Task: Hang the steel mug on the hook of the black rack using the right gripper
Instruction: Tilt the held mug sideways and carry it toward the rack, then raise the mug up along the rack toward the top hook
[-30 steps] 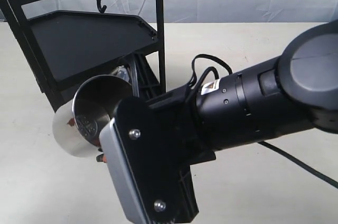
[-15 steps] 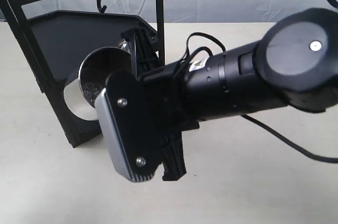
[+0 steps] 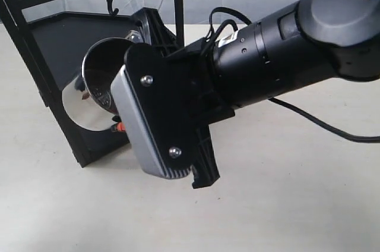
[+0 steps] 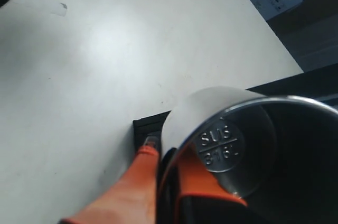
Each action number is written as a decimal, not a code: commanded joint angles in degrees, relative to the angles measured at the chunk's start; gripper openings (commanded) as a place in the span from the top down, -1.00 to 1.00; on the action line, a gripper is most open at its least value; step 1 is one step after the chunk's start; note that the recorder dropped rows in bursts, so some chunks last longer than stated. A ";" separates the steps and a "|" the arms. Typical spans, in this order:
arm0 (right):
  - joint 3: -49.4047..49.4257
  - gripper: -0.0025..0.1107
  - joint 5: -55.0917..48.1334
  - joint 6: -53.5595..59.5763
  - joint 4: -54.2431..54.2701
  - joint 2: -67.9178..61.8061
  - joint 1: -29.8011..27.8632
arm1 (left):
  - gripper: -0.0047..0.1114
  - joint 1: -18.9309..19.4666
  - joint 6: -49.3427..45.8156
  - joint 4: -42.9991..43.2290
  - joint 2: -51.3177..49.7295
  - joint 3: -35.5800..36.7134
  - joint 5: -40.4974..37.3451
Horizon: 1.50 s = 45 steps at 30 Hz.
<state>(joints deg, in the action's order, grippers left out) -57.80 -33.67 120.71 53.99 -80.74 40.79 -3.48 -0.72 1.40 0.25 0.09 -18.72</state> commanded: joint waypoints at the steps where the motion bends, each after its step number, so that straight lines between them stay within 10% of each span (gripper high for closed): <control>1: -2.61 0.96 -2.01 0.15 0.12 0.54 -0.33 | 0.92 -0.13 0.21 0.20 -0.25 -0.09 0.79; 45: -11.04 0.96 0.61 0.15 -3.19 -4.82 -0.77 | 0.92 -0.13 0.21 0.20 -0.25 -0.09 0.79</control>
<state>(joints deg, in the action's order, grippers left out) -68.14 -33.57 120.71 50.13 -85.67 40.29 -3.48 -0.72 1.40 0.25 0.09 -18.72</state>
